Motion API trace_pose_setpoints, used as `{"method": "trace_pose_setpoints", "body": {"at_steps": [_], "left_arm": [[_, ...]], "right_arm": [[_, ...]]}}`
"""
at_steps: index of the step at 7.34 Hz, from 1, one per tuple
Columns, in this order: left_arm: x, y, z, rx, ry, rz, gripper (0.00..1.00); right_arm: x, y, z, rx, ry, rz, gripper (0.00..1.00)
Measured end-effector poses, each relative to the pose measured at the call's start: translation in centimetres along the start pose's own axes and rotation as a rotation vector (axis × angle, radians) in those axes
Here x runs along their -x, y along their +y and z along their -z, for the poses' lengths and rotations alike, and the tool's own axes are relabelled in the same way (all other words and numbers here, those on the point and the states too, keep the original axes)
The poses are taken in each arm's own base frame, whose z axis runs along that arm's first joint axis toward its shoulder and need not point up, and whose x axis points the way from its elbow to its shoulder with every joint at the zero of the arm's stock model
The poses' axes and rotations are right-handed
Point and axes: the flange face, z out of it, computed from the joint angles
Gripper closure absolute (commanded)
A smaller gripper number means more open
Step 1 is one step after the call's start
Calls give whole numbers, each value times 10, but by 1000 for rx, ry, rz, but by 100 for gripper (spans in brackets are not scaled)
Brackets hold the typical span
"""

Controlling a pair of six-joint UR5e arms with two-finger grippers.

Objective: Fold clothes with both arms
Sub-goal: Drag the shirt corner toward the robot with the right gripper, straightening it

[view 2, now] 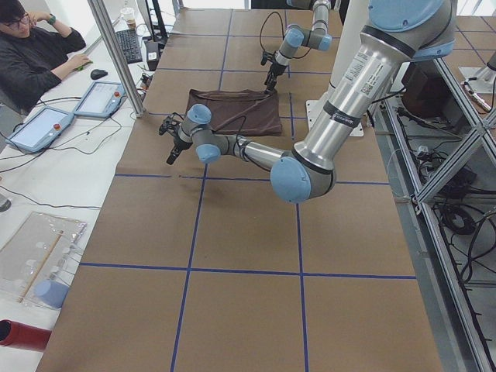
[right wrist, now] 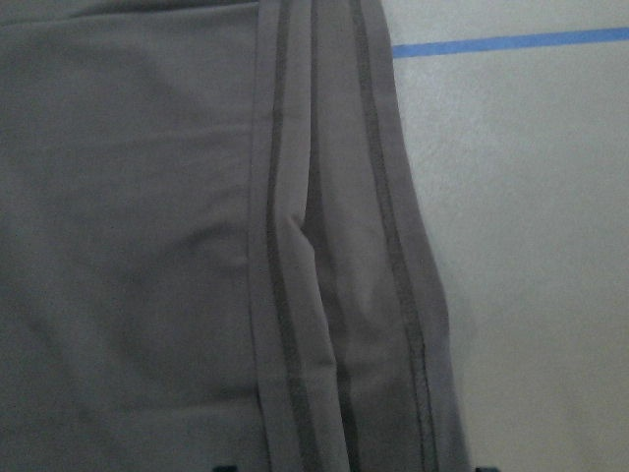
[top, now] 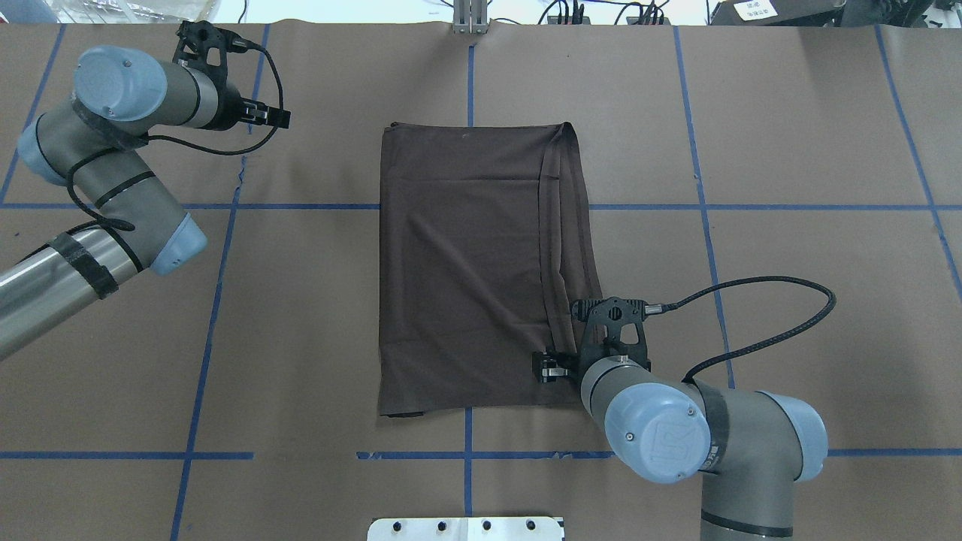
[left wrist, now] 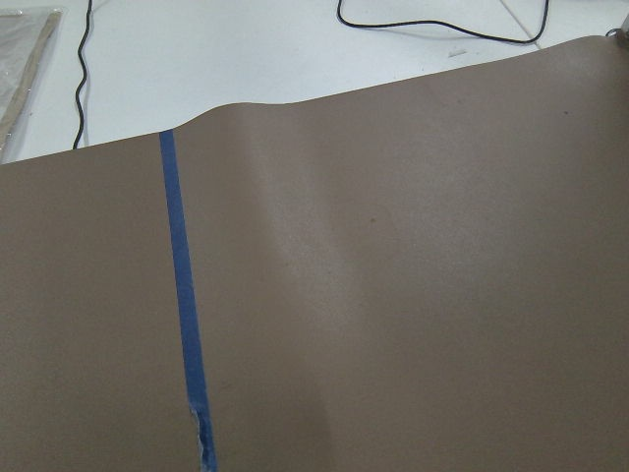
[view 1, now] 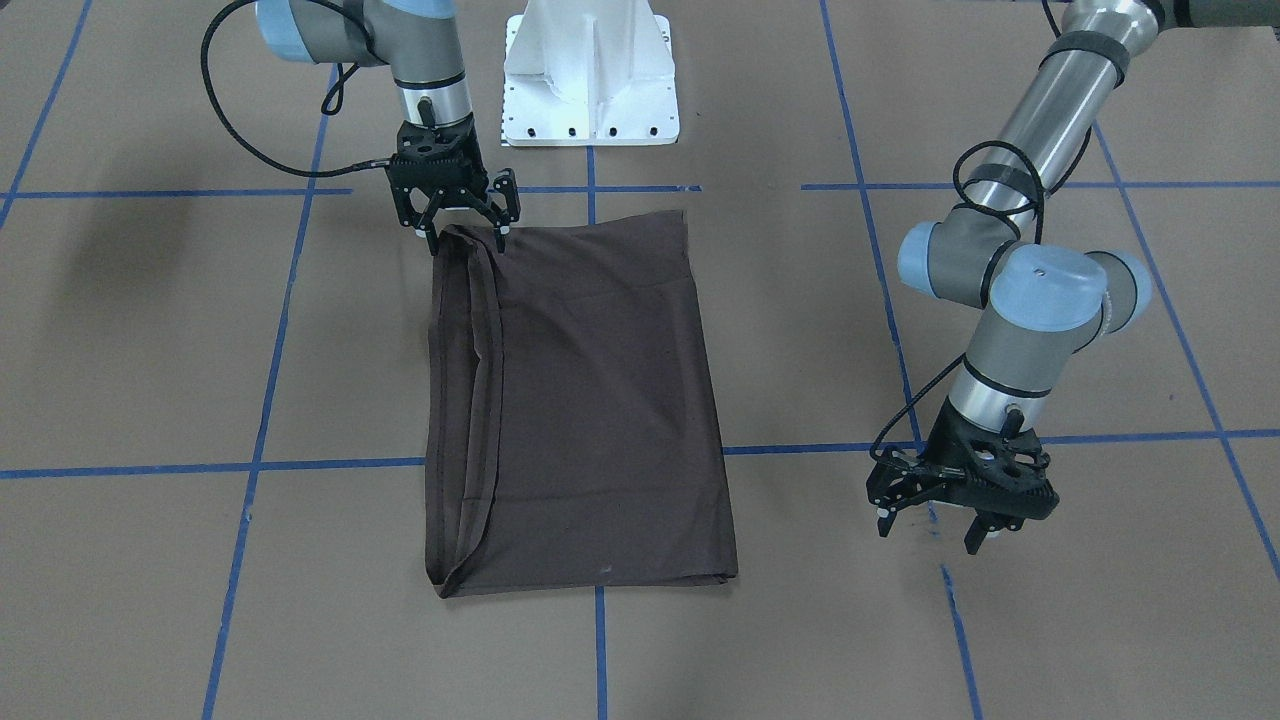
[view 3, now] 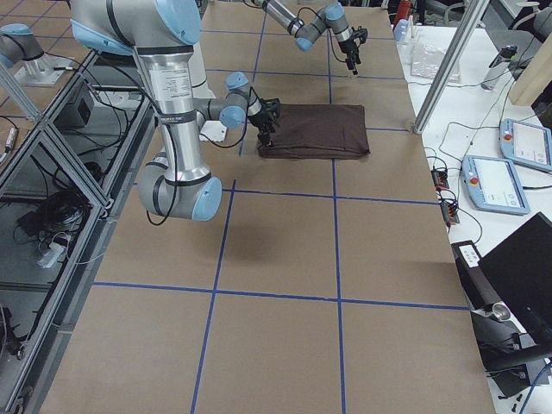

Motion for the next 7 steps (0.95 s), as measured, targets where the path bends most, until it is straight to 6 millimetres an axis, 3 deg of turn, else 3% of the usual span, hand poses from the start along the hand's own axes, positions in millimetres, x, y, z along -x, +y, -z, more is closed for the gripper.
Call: {"method": "trace_pose_setpoints", "body": {"at_steps": [3, 5, 6, 7], "left_arm": [[4, 6, 0, 6, -2, 1, 0], [5, 8, 0, 7, -3, 2, 0], [5, 8, 0, 8, -4, 2, 0], [5, 8, 0, 8, -3, 1, 0]], "right_arm": [[5, 10, -3, -10, 10, 206, 49], [5, 11, -6, -7, 16, 251, 74], [4, 11, -7, -4, 18, 256, 91], [4, 11, -7, -3, 18, 257, 100]]}}
